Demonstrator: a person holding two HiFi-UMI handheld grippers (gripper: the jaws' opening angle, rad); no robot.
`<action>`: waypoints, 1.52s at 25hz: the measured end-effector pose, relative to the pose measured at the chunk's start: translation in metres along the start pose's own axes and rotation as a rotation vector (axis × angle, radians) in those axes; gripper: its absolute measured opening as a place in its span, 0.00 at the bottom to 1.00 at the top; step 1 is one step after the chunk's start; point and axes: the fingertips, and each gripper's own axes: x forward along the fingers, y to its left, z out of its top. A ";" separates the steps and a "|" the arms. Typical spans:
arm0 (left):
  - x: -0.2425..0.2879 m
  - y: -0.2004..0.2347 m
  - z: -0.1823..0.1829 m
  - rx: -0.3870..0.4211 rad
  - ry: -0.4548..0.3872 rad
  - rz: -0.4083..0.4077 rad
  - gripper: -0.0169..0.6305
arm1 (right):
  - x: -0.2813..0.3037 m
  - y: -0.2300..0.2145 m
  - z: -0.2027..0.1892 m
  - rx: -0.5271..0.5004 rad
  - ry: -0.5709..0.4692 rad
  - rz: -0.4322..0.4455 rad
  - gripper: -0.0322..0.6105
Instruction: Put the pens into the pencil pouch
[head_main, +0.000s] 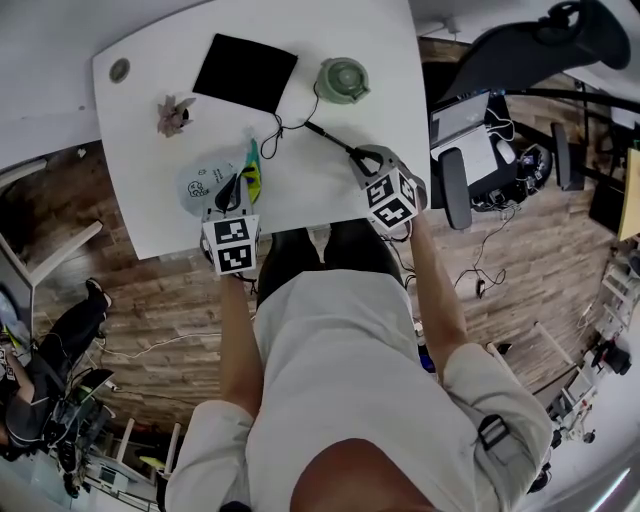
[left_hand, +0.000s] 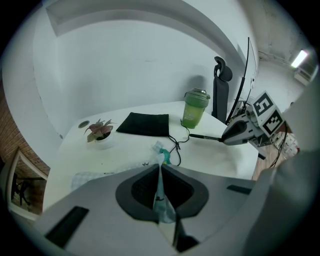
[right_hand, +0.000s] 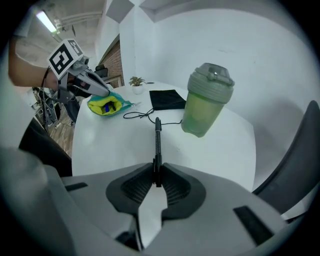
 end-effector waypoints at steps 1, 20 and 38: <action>-0.001 0.000 0.001 -0.001 -0.002 0.001 0.04 | -0.003 0.001 0.002 -0.007 -0.004 -0.001 0.14; -0.010 0.005 0.010 -0.041 -0.048 0.013 0.03 | -0.020 0.050 0.052 -0.269 -0.037 0.110 0.14; -0.021 0.011 0.014 -0.094 -0.090 0.023 0.03 | -0.006 0.109 0.085 -0.499 -0.035 0.252 0.14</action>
